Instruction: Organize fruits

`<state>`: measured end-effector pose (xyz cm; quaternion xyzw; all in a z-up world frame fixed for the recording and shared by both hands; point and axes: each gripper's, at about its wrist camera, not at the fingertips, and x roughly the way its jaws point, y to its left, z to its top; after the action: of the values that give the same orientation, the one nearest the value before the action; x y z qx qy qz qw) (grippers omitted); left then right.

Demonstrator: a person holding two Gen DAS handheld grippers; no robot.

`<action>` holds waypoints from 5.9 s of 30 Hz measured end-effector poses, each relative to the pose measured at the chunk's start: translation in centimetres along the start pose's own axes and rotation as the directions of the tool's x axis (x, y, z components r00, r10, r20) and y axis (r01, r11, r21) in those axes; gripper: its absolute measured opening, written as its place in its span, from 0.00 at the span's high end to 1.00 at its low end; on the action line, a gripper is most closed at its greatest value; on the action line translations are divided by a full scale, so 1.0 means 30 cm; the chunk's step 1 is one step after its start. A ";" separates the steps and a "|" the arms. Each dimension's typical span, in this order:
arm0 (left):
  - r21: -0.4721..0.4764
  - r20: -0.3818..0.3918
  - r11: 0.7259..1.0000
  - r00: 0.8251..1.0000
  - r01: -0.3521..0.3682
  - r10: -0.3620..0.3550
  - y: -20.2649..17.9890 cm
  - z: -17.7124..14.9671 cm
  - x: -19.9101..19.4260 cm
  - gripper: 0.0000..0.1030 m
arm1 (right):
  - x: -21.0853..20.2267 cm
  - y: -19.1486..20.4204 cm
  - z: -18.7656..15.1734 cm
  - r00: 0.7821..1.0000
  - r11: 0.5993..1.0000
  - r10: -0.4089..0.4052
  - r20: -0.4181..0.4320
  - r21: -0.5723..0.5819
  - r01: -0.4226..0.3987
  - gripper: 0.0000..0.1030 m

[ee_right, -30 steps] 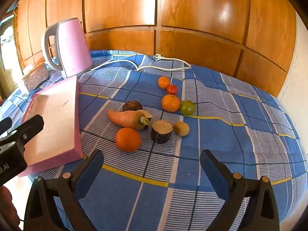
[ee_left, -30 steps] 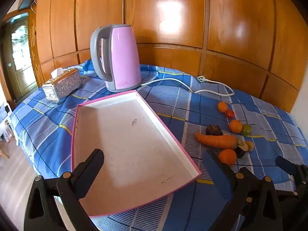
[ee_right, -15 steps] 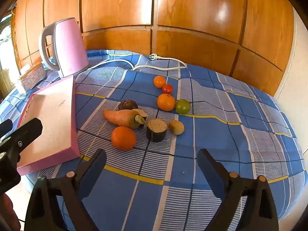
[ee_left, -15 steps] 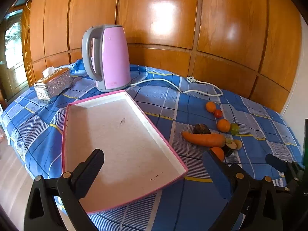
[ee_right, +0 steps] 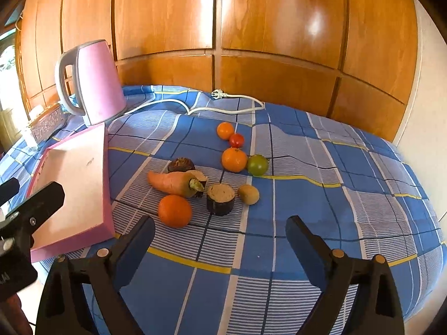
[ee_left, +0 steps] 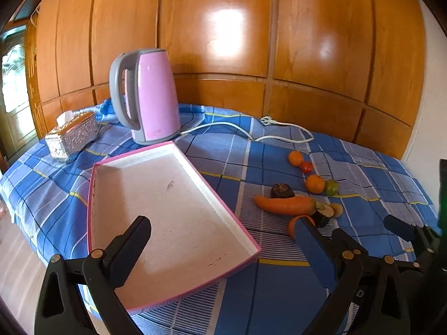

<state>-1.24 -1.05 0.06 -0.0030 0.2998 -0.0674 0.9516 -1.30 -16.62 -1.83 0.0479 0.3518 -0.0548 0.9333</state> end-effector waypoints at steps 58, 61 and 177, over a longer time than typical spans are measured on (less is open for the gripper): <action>0.117 -0.296 0.939 0.914 0.323 -0.277 -0.260 -0.018 0.283 0.75 | 0.163 -0.201 0.006 0.954 0.952 0.269 -0.133 0.186 -0.243 0.67; 0.128 -0.300 0.941 0.917 0.313 -0.264 -0.273 -0.020 0.316 0.74 | 0.180 -0.183 0.020 0.948 0.951 0.287 -0.135 0.160 -0.265 0.69; -0.218 -0.158 0.968 0.983 -0.124 0.090 0.417 0.053 0.176 0.51 | 0.181 0.458 0.192 0.806 0.806 0.547 -0.227 -0.116 -0.580 0.61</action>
<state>5.55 10.60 -2.22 -0.0903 0.3746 0.0186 0.9226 8.38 -4.15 -0.41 0.0711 0.4091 0.2621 0.8711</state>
